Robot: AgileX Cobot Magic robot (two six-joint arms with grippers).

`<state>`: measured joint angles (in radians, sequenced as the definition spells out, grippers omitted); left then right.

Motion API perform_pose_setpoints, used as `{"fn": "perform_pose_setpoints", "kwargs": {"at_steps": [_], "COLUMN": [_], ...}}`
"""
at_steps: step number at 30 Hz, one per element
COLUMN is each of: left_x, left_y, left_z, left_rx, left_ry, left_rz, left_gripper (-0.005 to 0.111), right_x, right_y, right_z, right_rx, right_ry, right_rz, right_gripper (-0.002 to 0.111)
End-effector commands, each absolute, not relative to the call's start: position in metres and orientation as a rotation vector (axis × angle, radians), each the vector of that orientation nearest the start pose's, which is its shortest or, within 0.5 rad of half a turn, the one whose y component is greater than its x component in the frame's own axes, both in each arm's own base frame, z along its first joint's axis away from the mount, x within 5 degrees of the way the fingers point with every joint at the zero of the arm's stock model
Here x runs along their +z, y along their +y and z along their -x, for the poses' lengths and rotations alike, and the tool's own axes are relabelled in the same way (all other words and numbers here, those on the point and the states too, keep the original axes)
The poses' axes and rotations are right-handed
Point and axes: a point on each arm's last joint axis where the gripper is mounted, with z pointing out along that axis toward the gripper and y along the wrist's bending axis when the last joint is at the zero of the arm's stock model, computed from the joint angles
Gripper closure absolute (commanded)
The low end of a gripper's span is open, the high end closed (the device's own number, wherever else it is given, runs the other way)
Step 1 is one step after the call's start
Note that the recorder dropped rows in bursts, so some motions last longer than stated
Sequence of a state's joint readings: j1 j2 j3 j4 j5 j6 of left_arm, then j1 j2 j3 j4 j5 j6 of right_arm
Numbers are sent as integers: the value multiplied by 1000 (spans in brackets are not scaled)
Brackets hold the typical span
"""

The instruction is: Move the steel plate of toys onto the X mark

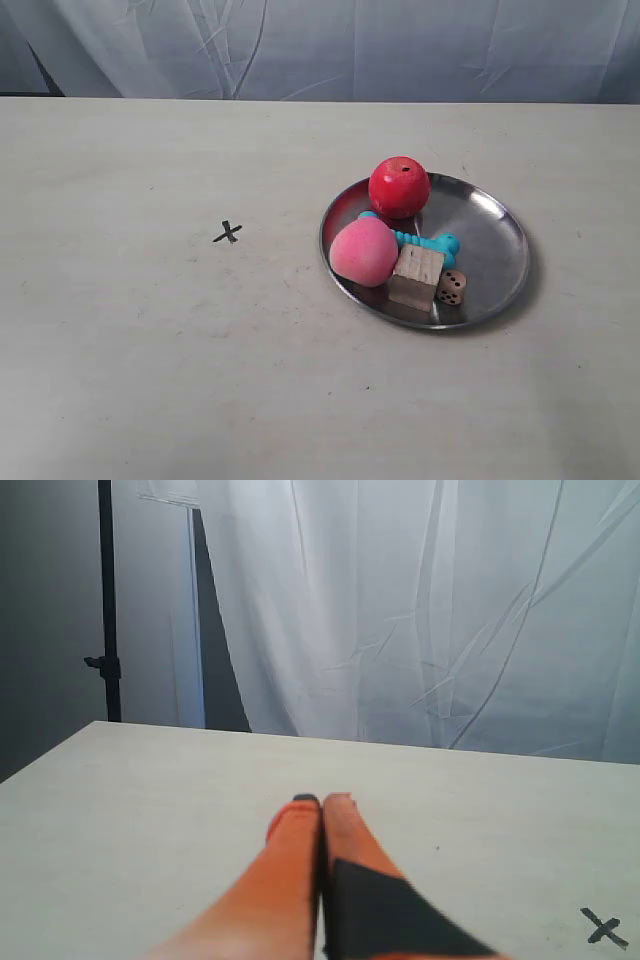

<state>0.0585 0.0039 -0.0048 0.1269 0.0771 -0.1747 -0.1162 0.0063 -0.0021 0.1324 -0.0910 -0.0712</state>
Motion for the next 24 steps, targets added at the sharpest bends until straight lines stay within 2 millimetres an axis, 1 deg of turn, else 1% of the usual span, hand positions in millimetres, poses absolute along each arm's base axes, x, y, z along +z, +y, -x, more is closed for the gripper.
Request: {"fn": "perform_pose_setpoints", "kwargs": {"at_steps": [1,12,16,18,21,24], "left_x": [206,206,207,207,207,207], "left_y": [4,4,4,4,4,4], "left_z": [-56,-56,-56,-56,-56,-56], "left_rx": [17,17,17,17,17,16], "left_ry": [1556,1556,1554,1554,1554,1555], "left_rz": [92,92,92,92,92,91], "left_gripper": [107,107,107,107,107,107], "right_x": [222,222,224,227,234,237], "right_y": [-8,-8,-8,-10,-15,-22], "right_z": [-54,-54,-54,-53,-50,-47], "right_rx": [-61,-60,-41,50,312,625], "right_ry": [1381,1381,1355,1310,1154,971], "right_rz": [-136,-135,-156,-246,-500,-772], "right_gripper": [108,108,108,108,108,108]}}
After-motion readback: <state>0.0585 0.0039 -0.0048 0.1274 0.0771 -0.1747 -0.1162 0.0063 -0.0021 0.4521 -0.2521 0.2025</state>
